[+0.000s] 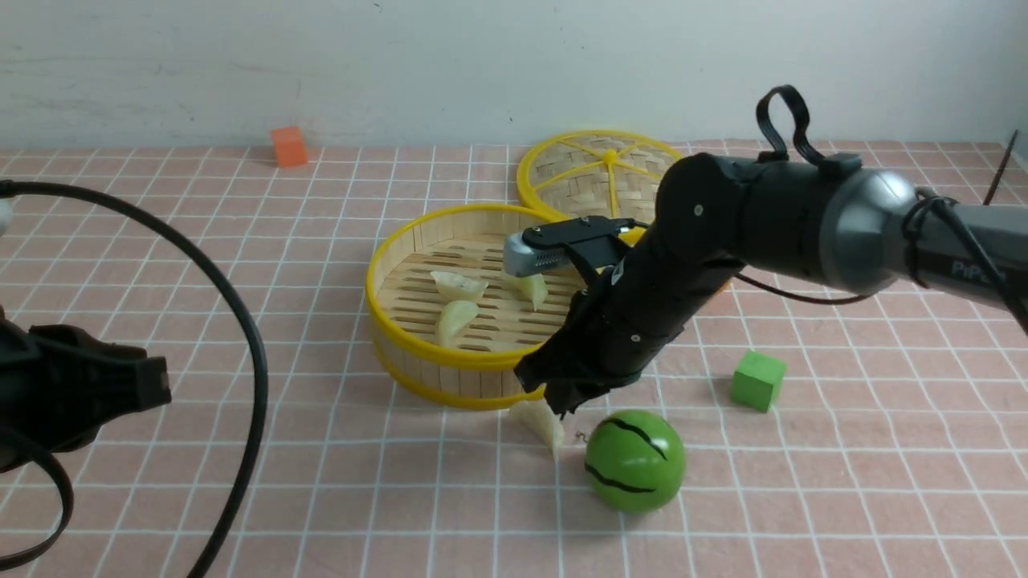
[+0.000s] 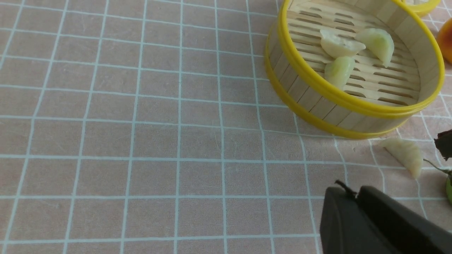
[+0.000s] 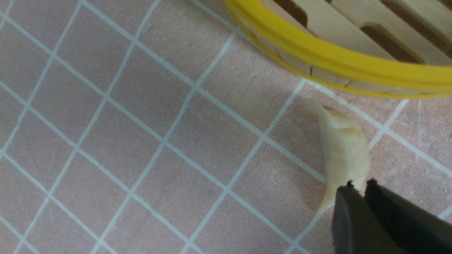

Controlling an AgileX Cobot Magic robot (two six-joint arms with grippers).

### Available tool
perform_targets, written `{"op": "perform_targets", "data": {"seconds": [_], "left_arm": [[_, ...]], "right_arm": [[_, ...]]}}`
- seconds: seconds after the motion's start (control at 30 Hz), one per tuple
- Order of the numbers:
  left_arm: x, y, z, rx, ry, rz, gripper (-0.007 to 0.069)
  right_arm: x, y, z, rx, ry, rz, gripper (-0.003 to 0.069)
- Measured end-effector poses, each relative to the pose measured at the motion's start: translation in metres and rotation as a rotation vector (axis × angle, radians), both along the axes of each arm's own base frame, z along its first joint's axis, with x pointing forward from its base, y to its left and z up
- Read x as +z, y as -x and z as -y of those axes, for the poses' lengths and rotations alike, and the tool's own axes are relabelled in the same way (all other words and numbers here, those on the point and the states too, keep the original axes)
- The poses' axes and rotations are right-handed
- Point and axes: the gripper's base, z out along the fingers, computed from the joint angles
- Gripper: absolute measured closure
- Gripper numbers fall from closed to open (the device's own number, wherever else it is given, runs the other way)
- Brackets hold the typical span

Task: Put the dumplings into the steamer on the table with the pink tablecloth.
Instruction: 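Reach for and grasp a dumpling lying on the table beside the steamer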

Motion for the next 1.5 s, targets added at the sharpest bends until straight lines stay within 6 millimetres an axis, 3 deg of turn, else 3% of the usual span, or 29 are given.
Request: {"op": "perform_targets", "data": {"seconds": [0.1, 0.23, 0.33, 0.4, 0.5, 0.6, 0.8, 0.9, 1.0, 1.07, 1.13, 1.23, 1.37, 1.5], "left_arm": [[0.0, 0.0, 0.0, 0.0, 0.0, 0.0, 0.0571], [0.0, 0.0, 0.0, 0.0, 0.001, 0.0, 0.0568], [0.0, 0.0, 0.0, 0.0, 0.001, 0.0, 0.0568], [0.0, 0.0, 0.0, 0.0, 0.001, 0.0, 0.0568], [0.0, 0.0, 0.0, 0.0, 0.001, 0.0, 0.0568], [0.0, 0.0, 0.0, 0.0, 0.001, 0.0, 0.0568], [0.0, 0.0, 0.0, 0.0, 0.001, 0.0, 0.0568], [0.0, 0.0, 0.0, 0.0, 0.001, 0.0, 0.0568], [0.0, 0.0, 0.0, 0.0, 0.001, 0.001, 0.0568], [0.0, 0.0, 0.0, 0.0, 0.001, 0.001, 0.0568], [0.0, 0.0, 0.0, 0.0, 0.002, 0.003, 0.0568], [0.0, 0.0, 0.0, 0.0, 0.002, 0.003, 0.0568], [0.0, 0.0, 0.0, 0.0, 0.002, 0.002, 0.0564], [0.0, 0.0, 0.0, 0.0, 0.006, 0.001, 0.0558]], "right_arm": [[-0.015, -0.006, -0.002, -0.006, 0.007, 0.01, 0.0368], [-0.032, -0.01, -0.004, 0.034, 0.024, 0.012, 0.0244], [-0.037, -0.01, -0.006, 0.063, 0.029, 0.016, 0.026], [-0.037, -0.01, -0.006, 0.072, 0.031, 0.02, 0.0326], [-0.035, -0.009, -0.006, 0.08, 0.031, 0.022, 0.0491], [-0.031, -0.007, -0.005, 0.087, 0.032, 0.017, 0.0513], [-0.006, 0.002, -0.002, 0.17, 0.036, 0.042, 0.0512], [0.02, 0.004, -0.002, 0.206, 0.017, 0.093, 0.052], [0.046, -0.001, -0.005, 0.22, -0.019, 0.192, 0.0641], [0.055, -0.007, -0.007, 0.213, -0.044, 0.274, 0.0666], [0.057, -0.017, -0.01, 0.194, -0.06, 0.379, 0.0667], [0.037, -0.03, -0.014, 0.16, -0.058, 0.419, 0.0645], [0.017, -0.026, -0.015, 0.211, -0.017, 0.313, 0.058], [0.026, -0.015, -0.011, 0.266, 0.009, 0.253, 0.0468]]}}
